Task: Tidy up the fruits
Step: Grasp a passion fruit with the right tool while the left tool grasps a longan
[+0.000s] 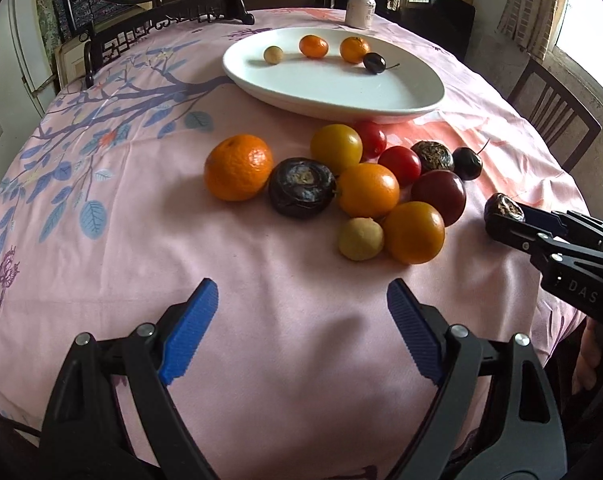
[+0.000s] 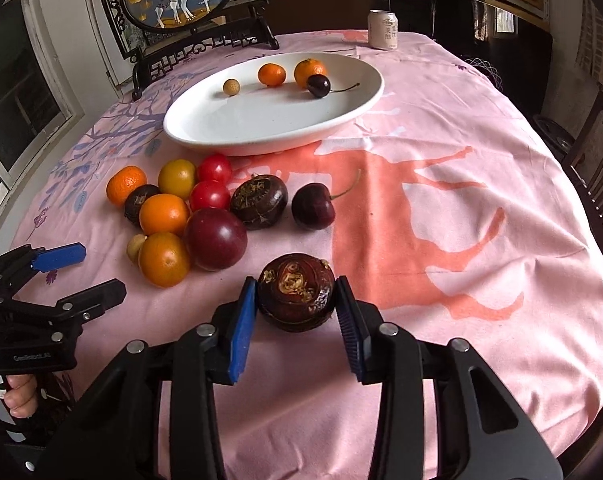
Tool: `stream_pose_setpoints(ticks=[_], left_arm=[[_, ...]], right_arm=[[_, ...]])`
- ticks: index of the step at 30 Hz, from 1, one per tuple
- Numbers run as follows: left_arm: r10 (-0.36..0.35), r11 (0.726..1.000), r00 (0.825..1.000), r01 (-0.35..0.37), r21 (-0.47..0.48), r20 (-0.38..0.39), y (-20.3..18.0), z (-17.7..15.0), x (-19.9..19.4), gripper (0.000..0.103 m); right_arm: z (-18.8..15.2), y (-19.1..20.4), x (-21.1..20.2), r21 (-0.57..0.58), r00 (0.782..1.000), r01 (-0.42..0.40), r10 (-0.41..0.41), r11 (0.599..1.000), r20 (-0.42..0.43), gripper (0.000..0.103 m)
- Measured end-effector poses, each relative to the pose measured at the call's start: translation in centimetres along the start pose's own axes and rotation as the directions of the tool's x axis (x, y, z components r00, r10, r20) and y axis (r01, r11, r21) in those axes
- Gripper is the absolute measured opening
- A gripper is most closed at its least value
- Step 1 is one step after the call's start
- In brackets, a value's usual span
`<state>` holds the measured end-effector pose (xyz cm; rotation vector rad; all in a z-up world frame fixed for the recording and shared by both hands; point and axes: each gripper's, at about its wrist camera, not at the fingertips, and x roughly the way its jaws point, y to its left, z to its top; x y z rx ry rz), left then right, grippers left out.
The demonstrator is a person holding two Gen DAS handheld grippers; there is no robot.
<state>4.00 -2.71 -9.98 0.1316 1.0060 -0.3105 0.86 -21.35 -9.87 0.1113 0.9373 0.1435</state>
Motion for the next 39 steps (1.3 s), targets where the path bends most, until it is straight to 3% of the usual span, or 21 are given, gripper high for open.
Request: stream_pose_setpoints(ticks=[4,9,16,19,21,24,39], left_arm=[[0.022,1.000,1.000,-0.021,0.012,-0.014,-0.8,0.7,1.2,0.083],[0.032,0.999,0.999,-0.032,0.003,0.000,-1.4,1.8,1.7,0.066],[0.022,1.000,1.000,-0.022,0.004,0.014,-1.7,2.5,1.9,0.053],[0.007,1.000,1.000,-0.007,0.006,0.024,-1.9,2.6,1.9,0.041],[-0.014,1.000,1.000,0.013,0.008,0.025,-2.1,2.7,1.9,0.024],[0.002,1.000,0.999,-0.003,0.029,0.035,-2.6,2.4,1.7,0.024],[-0.059,0.998,0.993,0.061,-0.016,0.106,-0.1,2.4,-3.0,0.024]], right_arm=[[-0.6,-0.5,-0.2,0.014,1.000,-0.012,0.013,1.000,-0.020,0.040],[-0.9,-0.6,-0.1,0.015,1.000,-0.024,0.024,1.000,-0.011,0.041],[-1.0,-0.6,0.0,0.007,1.000,-0.029,0.029,1.000,-0.003,0.041],[-1.1,-0.5,0.0,0.003,1.000,-0.021,0.021,1.000,0.005,0.041],[-1.0,-0.4,0.0,0.001,1.000,-0.016,0.016,1.000,0.005,0.040],[-1.1,-0.3,-0.2,0.004,1.000,-0.020,0.020,1.000,0.011,0.040],[-0.1,-0.1,-2.4,0.053,0.994,-0.062,0.057,0.997,0.093,0.040]])
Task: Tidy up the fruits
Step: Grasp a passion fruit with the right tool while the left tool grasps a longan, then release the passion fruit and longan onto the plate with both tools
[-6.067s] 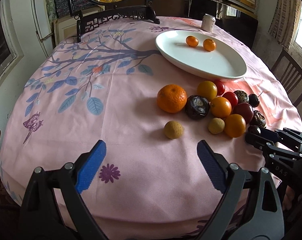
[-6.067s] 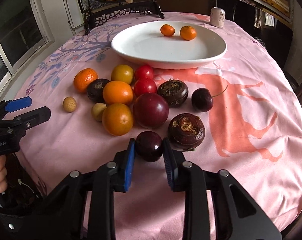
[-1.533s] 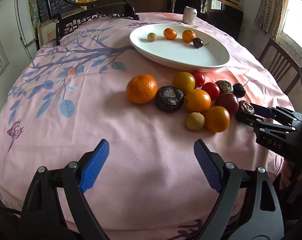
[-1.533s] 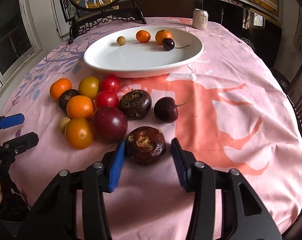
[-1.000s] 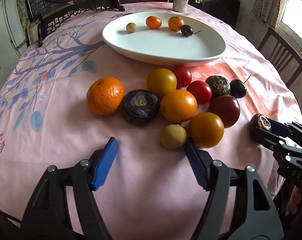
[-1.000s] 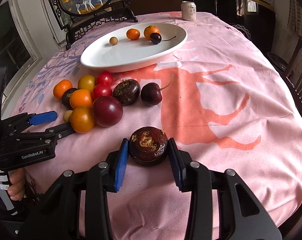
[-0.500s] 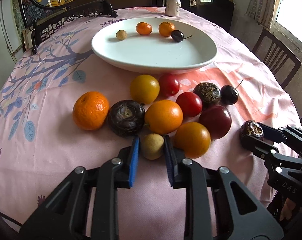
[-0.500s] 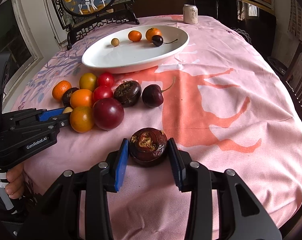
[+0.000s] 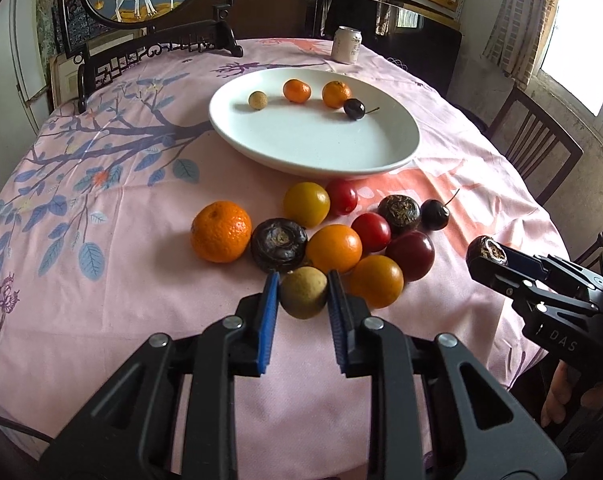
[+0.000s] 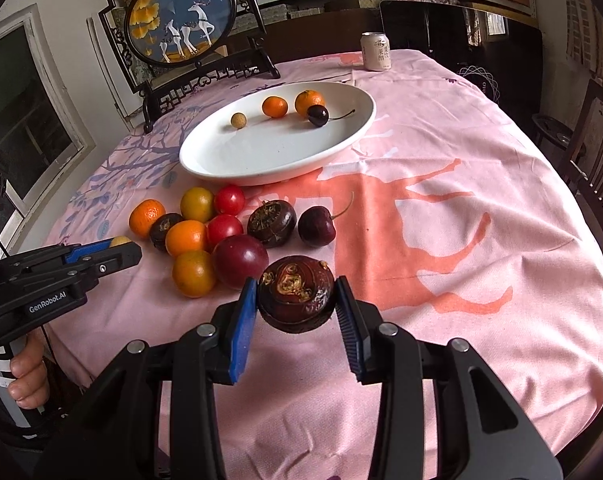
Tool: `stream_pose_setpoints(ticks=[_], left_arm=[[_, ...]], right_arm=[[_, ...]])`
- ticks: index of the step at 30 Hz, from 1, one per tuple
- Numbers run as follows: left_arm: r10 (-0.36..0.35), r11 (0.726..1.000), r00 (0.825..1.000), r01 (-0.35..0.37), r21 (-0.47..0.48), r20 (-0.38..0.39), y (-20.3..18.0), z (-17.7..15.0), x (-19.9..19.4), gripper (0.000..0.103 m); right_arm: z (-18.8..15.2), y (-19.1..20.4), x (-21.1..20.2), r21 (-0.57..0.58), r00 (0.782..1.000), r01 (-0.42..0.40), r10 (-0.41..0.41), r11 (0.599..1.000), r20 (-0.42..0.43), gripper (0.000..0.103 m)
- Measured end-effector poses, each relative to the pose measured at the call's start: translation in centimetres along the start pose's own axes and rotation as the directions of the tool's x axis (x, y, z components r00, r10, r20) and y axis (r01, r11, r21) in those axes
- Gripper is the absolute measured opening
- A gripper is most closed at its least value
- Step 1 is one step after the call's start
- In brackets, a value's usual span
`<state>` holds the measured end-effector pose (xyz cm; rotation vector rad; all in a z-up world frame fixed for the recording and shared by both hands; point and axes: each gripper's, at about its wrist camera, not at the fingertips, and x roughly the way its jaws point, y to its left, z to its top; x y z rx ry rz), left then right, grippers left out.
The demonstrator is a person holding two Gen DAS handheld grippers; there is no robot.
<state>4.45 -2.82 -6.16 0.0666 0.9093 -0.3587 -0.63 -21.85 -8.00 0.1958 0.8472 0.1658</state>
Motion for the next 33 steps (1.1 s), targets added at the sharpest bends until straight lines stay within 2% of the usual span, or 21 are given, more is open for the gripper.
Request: stream_pose_setpoints(ticks=[6,9,12,15,16,18,22,28,29,32,33], left_arm=[[0.051,0.999,0.998,-0.051,-0.003,0.034,1.8,3.2,-0.9,0.024],[0.076,0.997,0.996,-0.076,-0.001,0.044,2.7,6.9,-0.4,0.024],[0.067,0.997,0.998,-0.067,-0.023,0.000,3.3,11.1,1.8,0.024],[0.059,0.997,0.996,-0.062,-0.051,-0.064,3.5,15.0,5.5,0.024],[0.053,0.997,0.995,-0.057,-0.045,-0.088,3.5,16.0,6.9,0.024],[0.081,0.994,0.989,-0.090,-0.067,-0.124,3.7,17.5,9.9,0.024],[0.071,0.992,0.977,-0.091,-0.093,-0.203,4.4,18.7,14.6,0.024],[0.053,0.992,0.976,-0.076,-0.099,-0.211,4.5,19.3,16.3,0.025],[0.052,0.992,0.977,-0.075,-0.103,-0.208,4.5,19.5,16.3,0.027],[0.033,0.992,0.984,-0.053,-0.111,-0.176,4.5,19.8,14.8,0.051],[0.037,0.993,0.988,-0.053,-0.104,-0.153,4.4,19.8,13.7,0.057]], right_arm=[[1.1,0.6,0.4,-0.025,1.000,-0.006,0.006,1.000,-0.017,0.040],[3.6,1.3,0.0,-0.076,1.000,-0.011,0.012,0.997,0.009,0.040],[7.6,1.6,1.0,-0.105,0.999,-0.032,0.035,0.994,0.021,0.040],[12.3,1.9,3.7,-0.107,0.995,-0.095,0.097,0.990,0.010,0.040],[13.6,2.3,4.9,-0.120,0.994,-0.104,0.105,0.987,0.001,0.040],[15.6,3.2,8.0,-0.158,0.995,-0.093,0.089,0.983,-0.036,0.039],[17.3,3.5,13.7,-0.178,0.988,-0.072,0.046,0.981,-0.148,0.039],[17.9,3.0,17.5,-0.219,0.979,-0.020,-0.025,0.975,-0.201,0.039],[18.0,3.0,17.8,-0.229,0.979,-0.012,-0.035,0.973,-0.203,0.040],[18.4,3.1,16.8,-0.251,0.982,0.028,-0.074,0.968,-0.174,0.045],[18.5,3.1,15.8,-0.252,0.986,0.031,-0.072,0.967,-0.153,0.055]])
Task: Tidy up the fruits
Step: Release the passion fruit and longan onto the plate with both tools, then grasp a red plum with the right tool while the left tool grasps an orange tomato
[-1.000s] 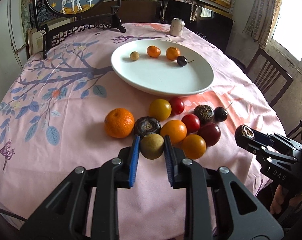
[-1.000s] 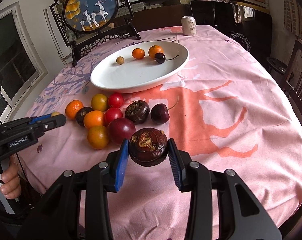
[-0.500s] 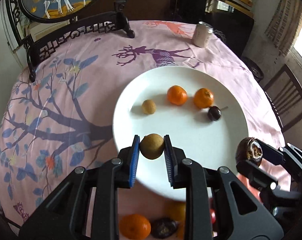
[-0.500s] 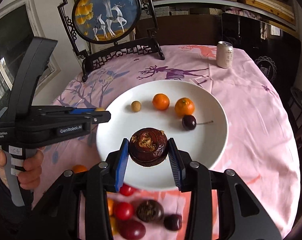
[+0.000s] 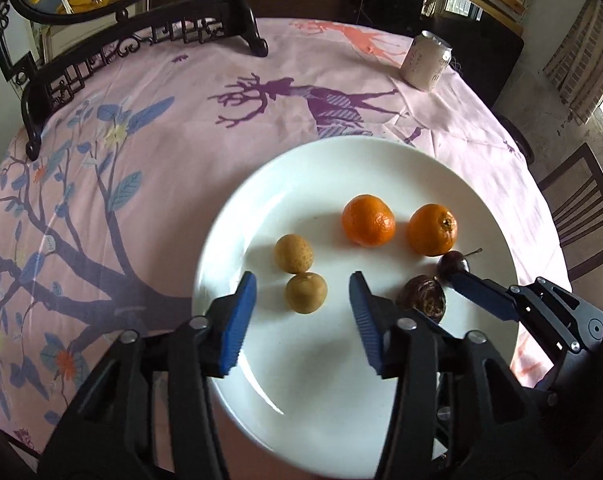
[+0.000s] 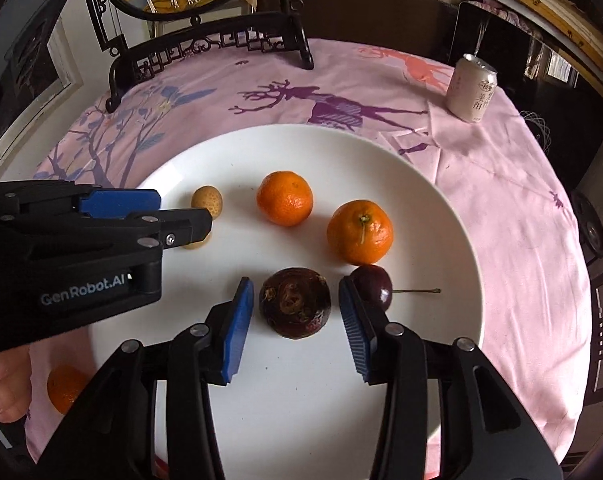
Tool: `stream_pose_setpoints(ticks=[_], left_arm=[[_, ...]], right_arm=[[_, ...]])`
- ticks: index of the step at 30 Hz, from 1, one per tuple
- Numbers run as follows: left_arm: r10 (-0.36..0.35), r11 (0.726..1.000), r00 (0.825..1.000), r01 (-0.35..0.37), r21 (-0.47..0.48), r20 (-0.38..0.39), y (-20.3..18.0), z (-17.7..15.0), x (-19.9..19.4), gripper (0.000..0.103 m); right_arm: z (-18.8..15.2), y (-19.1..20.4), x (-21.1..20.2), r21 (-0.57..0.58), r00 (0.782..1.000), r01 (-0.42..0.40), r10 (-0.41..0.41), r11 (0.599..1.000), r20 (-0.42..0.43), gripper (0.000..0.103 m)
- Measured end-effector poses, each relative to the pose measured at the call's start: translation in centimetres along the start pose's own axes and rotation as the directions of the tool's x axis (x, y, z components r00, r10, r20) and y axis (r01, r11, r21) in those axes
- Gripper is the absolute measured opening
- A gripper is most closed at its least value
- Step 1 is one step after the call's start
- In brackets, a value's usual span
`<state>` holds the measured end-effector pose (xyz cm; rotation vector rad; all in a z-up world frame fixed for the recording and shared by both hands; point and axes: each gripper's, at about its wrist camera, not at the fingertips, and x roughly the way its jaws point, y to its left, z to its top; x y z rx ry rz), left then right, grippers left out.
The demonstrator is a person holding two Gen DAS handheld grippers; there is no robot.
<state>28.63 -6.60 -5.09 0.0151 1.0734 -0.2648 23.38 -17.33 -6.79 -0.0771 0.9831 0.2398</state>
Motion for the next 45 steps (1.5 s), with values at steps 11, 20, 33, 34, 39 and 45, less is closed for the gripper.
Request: stream_pose_setpoints(ticks=[11,20,33,34,39,45], left_arm=[[0.054,0.998,0.968,-0.048,-0.031,0.246,2.7,-14.8,-11.4,0.085],[0.090,0.996,0.969,-0.094,0.008,0.229,3.7,-22.0,-12.0,0.087],[0.032,0.997,0.979,-0.047,0.069,0.203,2.5,-24.2,-12.3,0.088],[0.028,0.996,0.980,-0.044,0.075,0.199,2.3,-24.4,-12.3,0.088],[0.007,0.993,0.983,-0.028,0.113,0.182,1.3,-25.0,-11.8,0.088],[-0.011,0.991,0.987,-0.011,0.134,0.161,0.0,-24.7,-11.2,0.088]], right_arm=[[-14.7,0.9,-13.1,0.103,0.978,0.036,-0.057,0.994,0.201,0.081],[-19.3,3.2,-14.2,0.130,0.978,0.008,-0.034,0.991,0.206,0.083],[-19.4,4.8,-9.5,0.068,0.991,-0.038,0.029,0.997,0.128,0.061],[-19.1,4.7,-9.1,0.068,0.992,-0.045,0.036,0.997,0.120,0.052],[-18.0,4.9,-7.8,0.060,0.993,-0.055,0.048,0.997,0.103,0.052],[-17.0,5.0,-7.4,0.066,0.995,-0.063,0.057,0.996,0.083,0.039]])
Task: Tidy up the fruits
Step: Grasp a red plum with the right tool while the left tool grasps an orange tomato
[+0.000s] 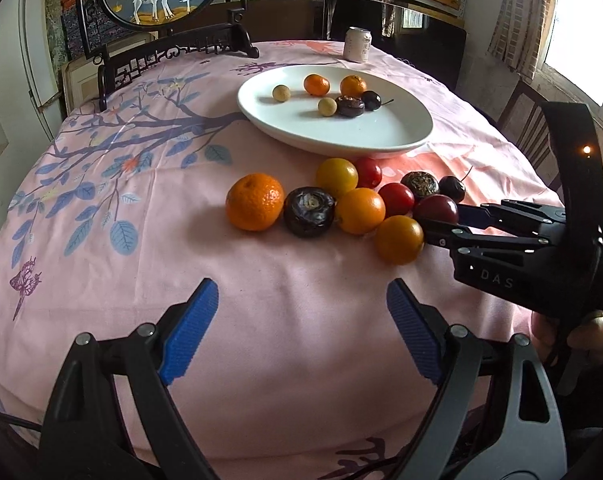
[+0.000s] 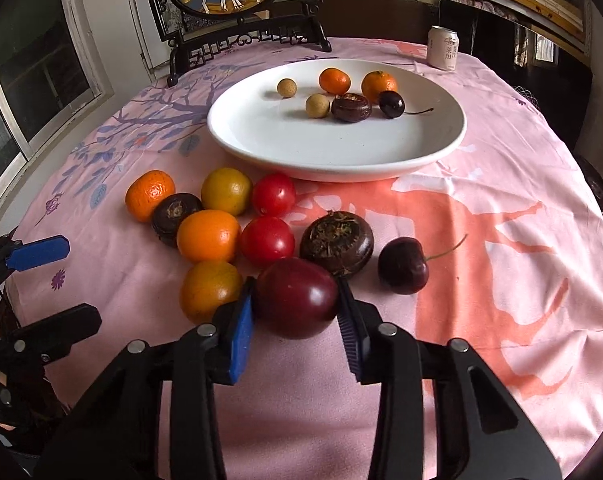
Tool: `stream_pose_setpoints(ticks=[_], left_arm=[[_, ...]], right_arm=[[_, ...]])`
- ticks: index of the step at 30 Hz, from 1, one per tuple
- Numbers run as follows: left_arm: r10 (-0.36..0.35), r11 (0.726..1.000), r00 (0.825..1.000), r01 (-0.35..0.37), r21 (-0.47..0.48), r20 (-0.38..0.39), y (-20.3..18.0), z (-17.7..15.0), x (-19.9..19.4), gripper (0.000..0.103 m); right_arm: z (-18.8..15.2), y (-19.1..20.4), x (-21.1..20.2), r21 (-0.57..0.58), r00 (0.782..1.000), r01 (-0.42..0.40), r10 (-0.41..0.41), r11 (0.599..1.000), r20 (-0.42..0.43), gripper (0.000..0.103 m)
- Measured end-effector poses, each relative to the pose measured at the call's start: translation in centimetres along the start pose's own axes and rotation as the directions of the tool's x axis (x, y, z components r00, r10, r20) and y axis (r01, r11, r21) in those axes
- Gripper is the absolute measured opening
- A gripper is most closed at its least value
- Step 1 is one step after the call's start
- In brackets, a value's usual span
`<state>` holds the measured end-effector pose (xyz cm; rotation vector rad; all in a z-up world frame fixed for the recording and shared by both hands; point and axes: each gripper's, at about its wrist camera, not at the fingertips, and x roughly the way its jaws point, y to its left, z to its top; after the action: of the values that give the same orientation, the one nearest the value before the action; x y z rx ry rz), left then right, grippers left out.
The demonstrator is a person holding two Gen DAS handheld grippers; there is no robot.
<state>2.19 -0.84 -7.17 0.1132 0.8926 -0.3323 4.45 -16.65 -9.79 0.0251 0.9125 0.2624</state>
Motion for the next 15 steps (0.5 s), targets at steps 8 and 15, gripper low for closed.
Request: stream_pose_setpoints(ticks=[8,15], left_arm=[[-0.071,0.997,0.996,0.072,0.024,-0.053,-3.2,1.1,2.0,0.088],[-0.038,0.999,0.993,0.042,0.031,-0.111,-6.3,2.5,4.9,0.064]], right_arm=[[-3.2,-2.6,-5.1,0.078,0.998,0.048,-0.052,0.996,0.038,0.039],[-4.9,-4.5,-6.3,0.122,0.998,0.017,-0.024,0.992,0.058,0.039]])
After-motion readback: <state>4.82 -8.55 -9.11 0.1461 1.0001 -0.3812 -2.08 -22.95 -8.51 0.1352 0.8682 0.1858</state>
